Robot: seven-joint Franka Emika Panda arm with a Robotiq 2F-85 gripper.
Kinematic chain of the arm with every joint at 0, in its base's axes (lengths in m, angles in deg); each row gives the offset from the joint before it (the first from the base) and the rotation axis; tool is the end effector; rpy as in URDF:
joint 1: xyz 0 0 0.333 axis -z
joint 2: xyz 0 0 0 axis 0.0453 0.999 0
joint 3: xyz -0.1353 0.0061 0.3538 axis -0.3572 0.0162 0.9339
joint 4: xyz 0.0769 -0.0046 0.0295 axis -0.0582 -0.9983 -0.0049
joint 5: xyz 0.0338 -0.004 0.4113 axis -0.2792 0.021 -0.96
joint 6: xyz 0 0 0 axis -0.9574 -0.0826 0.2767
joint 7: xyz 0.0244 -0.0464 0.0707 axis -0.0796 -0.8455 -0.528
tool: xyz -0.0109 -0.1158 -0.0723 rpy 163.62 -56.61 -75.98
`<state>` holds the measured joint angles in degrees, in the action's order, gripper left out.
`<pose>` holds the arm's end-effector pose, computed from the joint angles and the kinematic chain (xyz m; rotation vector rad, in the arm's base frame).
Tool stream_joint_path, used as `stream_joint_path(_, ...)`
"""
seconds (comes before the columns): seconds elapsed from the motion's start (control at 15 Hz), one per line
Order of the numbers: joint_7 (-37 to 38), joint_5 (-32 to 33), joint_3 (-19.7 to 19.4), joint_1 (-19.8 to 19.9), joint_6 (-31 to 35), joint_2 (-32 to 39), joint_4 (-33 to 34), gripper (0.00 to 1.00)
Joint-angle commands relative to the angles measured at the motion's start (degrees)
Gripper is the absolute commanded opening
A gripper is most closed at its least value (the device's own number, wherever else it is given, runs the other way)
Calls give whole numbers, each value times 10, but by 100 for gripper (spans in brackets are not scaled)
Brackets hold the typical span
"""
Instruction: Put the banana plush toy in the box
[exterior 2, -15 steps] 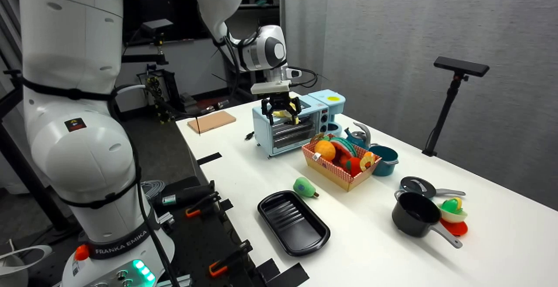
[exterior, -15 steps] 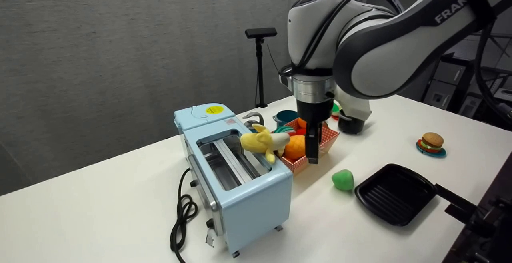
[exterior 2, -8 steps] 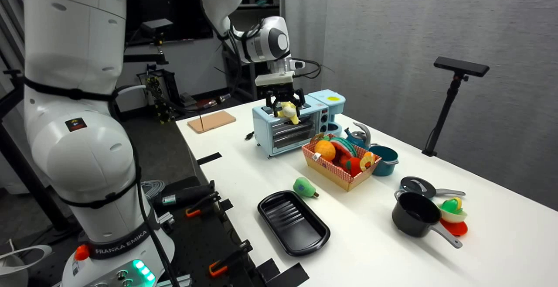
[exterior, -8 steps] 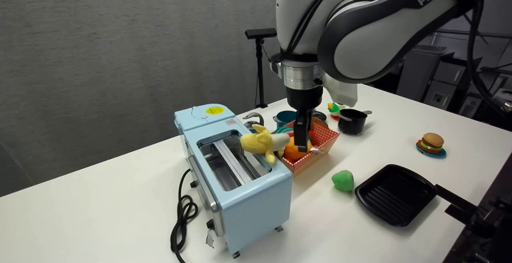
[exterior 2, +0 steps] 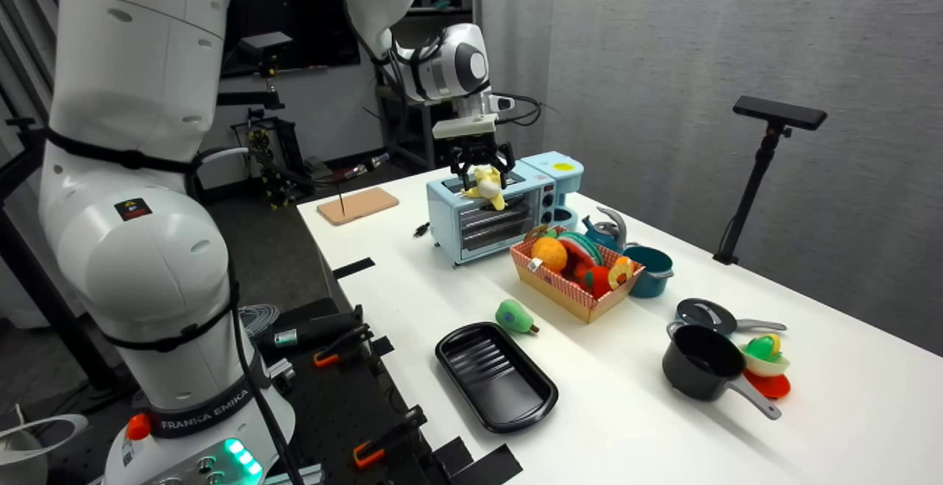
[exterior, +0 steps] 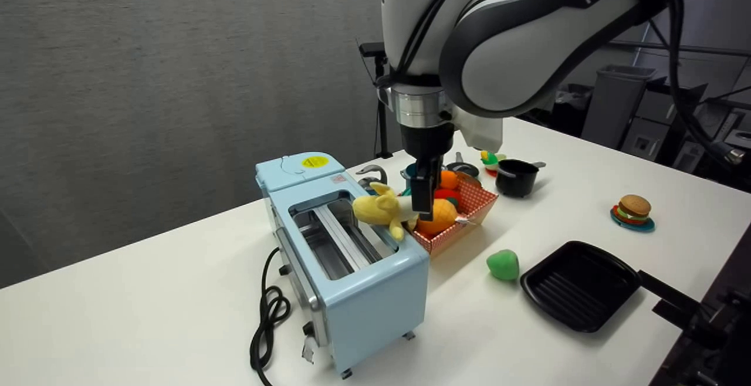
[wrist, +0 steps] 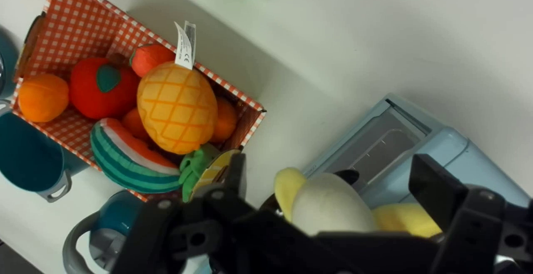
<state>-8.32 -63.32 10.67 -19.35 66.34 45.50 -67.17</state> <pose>0.6212 0.2794 0.3166 2.7931 0.9364 -0.0016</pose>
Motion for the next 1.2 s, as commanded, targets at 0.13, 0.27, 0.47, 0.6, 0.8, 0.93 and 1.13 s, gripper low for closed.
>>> stream_joint_path(0.13, 14, 17, -12, -28, -29, 49, 66, 100)
stream_joint_path(0.27, 14, 18, -14, -35, -31, 62, 79, 100)
stream_joint_path(0.47, 16, 18, -18, -45, -31, 81, 94, 100)
stream_joint_path(0.6, 16, 19, -20, -50, -32, 92, 103, 100)
stream_joint_path(0.8, 18, 16, -25, -56, -34, 105, 117, 75)
stream_joint_path(0.93, 20, 17, -27, -60, -35, 111, 125, 66)
stream_joint_path(1.13, 23, 18, -29, -64, -42, 112, 131, 42)
